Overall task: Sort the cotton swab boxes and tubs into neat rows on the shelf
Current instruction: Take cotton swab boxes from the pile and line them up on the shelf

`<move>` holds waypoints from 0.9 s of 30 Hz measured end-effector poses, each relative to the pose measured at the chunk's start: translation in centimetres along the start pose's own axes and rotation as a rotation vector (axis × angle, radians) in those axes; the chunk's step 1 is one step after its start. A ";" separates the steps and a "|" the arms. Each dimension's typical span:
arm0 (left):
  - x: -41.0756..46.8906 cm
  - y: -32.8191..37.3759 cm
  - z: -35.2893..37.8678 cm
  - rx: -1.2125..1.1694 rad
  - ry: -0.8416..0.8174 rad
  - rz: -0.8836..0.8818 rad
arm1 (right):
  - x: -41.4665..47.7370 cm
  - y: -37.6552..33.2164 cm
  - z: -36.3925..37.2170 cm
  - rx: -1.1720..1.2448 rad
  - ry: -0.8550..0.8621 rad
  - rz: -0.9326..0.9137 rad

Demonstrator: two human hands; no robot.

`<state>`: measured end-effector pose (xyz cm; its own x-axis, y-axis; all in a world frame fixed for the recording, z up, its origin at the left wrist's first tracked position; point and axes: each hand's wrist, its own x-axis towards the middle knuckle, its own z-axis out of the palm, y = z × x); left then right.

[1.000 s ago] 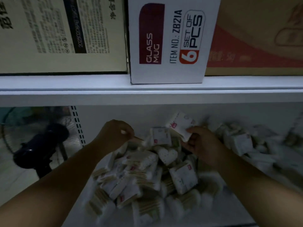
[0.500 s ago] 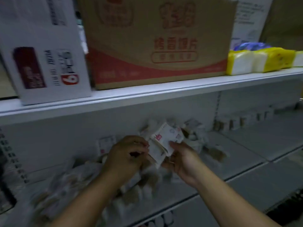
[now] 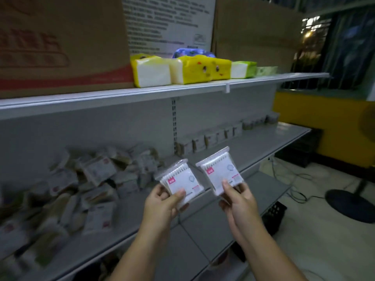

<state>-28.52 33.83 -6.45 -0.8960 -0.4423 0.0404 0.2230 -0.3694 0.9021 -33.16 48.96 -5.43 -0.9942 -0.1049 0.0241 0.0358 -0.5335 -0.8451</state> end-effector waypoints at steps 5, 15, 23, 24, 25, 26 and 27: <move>2.7 -2.7 4.5 0.043 -0.061 -0.033 | 3.9 -2.5 -5.9 -0.079 0.022 0.029; 14.0 -8.7 11.9 0.056 -0.077 -0.073 | 15.4 -4.0 -10.1 -0.141 0.072 0.058; 22.9 -11.1 16.7 0.080 -0.061 -0.128 | 25.0 -5.5 -11.4 -0.081 0.122 0.089; 23.5 -11.7 17.0 0.086 -0.049 -0.137 | 25.9 -5.2 -11.7 -0.072 0.133 0.108; 24.0 -12.1 17.3 0.094 -0.032 -0.141 | 26.9 -4.8 -11.9 -0.067 0.140 0.128; 24.6 -12.5 17.5 0.102 -0.005 -0.143 | 28.0 -4.5 -12.2 -0.067 0.139 0.147; 25.2 -12.8 17.7 0.107 0.030 -0.143 | 29.1 -4.1 -12.4 -0.075 0.128 0.164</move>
<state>-60.73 41.84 -9.38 -0.9036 -0.4158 -0.1031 0.0505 -0.3423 0.9382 -63.48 58.48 -7.85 -0.9805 -0.0752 -0.1814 0.1956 -0.4538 -0.8694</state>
